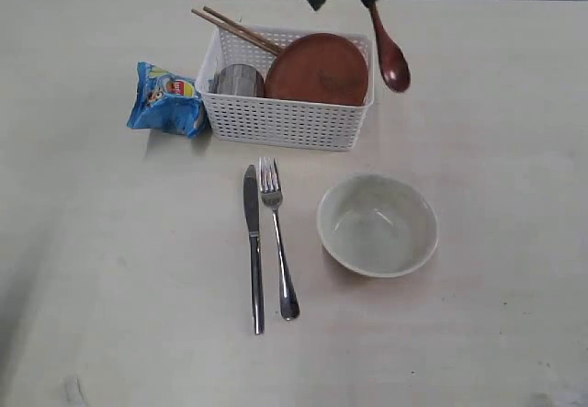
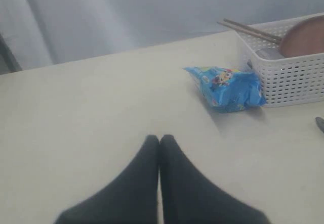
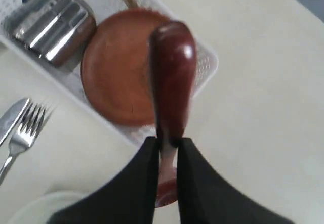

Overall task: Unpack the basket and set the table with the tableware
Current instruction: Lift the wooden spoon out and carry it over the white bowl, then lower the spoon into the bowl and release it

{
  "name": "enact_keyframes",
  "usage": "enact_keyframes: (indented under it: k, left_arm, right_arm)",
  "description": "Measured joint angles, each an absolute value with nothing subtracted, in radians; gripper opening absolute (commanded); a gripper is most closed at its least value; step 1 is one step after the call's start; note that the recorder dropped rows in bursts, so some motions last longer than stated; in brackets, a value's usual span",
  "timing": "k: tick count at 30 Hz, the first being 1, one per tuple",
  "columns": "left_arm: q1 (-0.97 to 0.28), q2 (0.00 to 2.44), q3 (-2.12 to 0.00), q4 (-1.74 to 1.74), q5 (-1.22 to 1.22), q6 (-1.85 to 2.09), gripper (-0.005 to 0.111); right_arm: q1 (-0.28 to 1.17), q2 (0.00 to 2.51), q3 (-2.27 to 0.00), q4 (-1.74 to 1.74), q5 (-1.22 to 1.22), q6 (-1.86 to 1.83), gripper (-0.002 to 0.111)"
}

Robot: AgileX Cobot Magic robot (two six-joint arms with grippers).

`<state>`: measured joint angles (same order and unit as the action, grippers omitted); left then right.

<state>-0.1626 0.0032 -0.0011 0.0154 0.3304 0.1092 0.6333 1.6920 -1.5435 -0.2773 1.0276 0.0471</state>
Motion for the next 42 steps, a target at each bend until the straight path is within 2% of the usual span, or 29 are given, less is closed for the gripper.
enact_keyframes:
  k: [7,17,25,42]
  left_arm:
    - [-0.163,0.003,-0.001,0.015,0.33,0.109,0.0]
    - [-0.163,0.003,-0.001,0.015,0.33,0.109,0.0]
    - [-0.163,0.003,-0.001,0.015,0.33,0.109,0.0]
    - [-0.163,0.003,-0.001,0.015,0.33,0.109,0.0]
  right_arm:
    - [0.633,1.508,-1.276,-0.054,0.997,0.0,0.0]
    - [0.633,1.497,-1.008,0.082,0.81,-0.065,0.0]
    - [0.663,1.507,-0.992,0.097,0.672,-0.106,0.0]
    - [0.696,1.565,-0.992,0.114,0.756,-0.529,0.0]
